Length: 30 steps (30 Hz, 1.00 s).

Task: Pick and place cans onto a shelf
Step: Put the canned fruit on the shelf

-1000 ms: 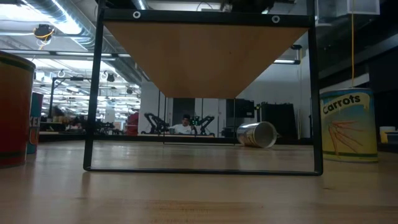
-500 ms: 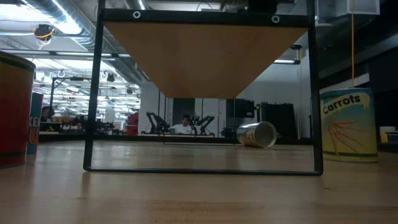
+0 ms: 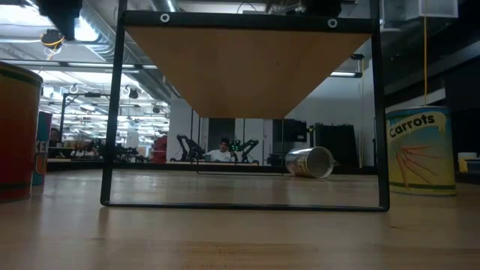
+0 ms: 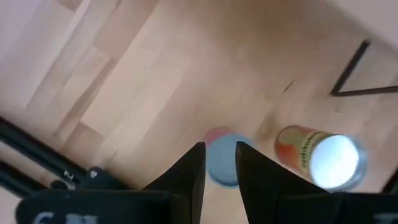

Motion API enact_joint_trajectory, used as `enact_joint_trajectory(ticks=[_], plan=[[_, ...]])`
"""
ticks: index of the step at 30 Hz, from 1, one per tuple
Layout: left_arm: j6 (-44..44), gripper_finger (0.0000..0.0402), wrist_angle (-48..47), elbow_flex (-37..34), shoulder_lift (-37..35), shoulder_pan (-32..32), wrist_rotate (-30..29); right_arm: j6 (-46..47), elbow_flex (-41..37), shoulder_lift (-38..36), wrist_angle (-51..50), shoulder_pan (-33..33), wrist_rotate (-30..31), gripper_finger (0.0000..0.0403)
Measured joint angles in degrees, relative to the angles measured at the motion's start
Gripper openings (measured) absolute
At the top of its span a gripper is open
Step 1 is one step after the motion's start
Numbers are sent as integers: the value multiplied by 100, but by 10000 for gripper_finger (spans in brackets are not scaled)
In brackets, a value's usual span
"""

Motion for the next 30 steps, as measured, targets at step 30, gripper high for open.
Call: enact_joint_trajectory(ticks=[30], plan=[[-163, 81, 1774, -2723, -7, -111, 1023, 498, 0, -1040, -762, 260, 1792, 83]])
